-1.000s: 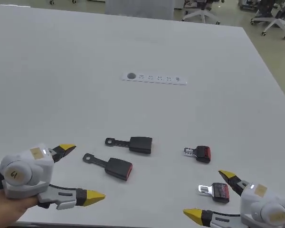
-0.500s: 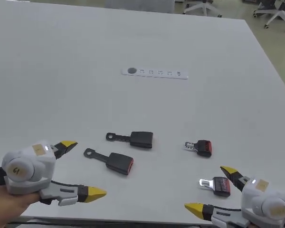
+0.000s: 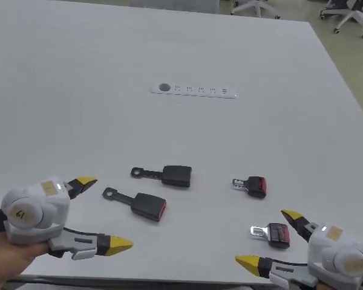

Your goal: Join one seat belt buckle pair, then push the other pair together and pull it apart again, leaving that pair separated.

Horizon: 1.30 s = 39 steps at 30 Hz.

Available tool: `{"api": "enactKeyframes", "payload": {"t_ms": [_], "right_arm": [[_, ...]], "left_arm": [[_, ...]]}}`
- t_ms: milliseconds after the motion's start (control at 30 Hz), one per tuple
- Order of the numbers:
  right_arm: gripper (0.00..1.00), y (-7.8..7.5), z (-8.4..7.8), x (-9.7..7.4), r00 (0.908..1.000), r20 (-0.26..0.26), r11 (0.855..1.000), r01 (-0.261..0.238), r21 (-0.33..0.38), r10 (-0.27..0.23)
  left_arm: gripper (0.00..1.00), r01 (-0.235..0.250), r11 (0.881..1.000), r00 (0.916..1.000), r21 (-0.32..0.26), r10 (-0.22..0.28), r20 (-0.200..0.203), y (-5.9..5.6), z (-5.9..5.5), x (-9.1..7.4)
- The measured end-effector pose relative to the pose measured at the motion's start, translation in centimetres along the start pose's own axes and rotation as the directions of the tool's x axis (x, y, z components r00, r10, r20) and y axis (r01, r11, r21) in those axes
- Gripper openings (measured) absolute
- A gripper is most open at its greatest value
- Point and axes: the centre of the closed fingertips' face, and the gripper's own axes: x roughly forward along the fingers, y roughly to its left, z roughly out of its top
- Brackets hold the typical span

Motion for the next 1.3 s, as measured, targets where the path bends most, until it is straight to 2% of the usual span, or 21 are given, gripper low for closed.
{"api": "enactKeyframes", "payload": {"t_ms": [367,567,600,867,900,1100,1200,1300], "right_arm": [[0.96,-1.2,-1.1,-0.8,0.9991,-0.042,1.000,0.005,-0.002,-0.005],[0.96,-2.4,-1.6,-1.3,0.9983,-0.058,1.000,0.010,0.014,-0.009],[0.96,-2.6,-1.7,-1.4,0.9979,-0.064,1.000,0.007,0.013,-0.006],[0.95,-3.3,-2.9,-1.3,0.9962,-0.082,0.999,-0.025,0.033,0.027],[0.95,-3.5,-3.3,-1.2,0.9943,-0.102,0.999,-0.028,0.022,0.030],[0.93,-4.1,-4.2,-0.9,0.9894,-0.134,0.998,-0.057,0.005,0.057],[0.91,-4.4,-4.5,-0.7,0.9870,-0.145,0.998,-0.070,0.007,0.070],[0.89,-4.8,-4.8,-0.4,0.9829,-0.163,0.996,-0.090,-0.017,0.086]], "left_arm": [[1.00,0.031,0.998,0.9991,0.050,-0.030,-0.029,0.3,-0.3,1.5],[0.98,0.063,0.993,0.9958,0.100,-0.056,-0.073,0.5,-0.7,2.6],[0.97,0.066,0.990,0.9940,0.124,-0.054,-0.095,0.6,-0.9,2.8],[0.94,0.101,0.983,0.9891,0.155,-0.083,-0.122,1.0,-1.0,4.0],[0.93,0.105,0.981,0.9880,0.164,-0.084,-0.130,1.1,-1.1,4.1],[0.89,0.145,0.972,0.9783,0.187,-0.112,-0.174,1.2,-1.6,5.4],[0.89,0.180,0.965,0.9707,0.191,-0.143,-0.193,1.0,-1.8,6.3],[0.86,0.198,0.956,0.9621,0.217,-0.147,-0.230,1.1,-2.2,7.0]]}}
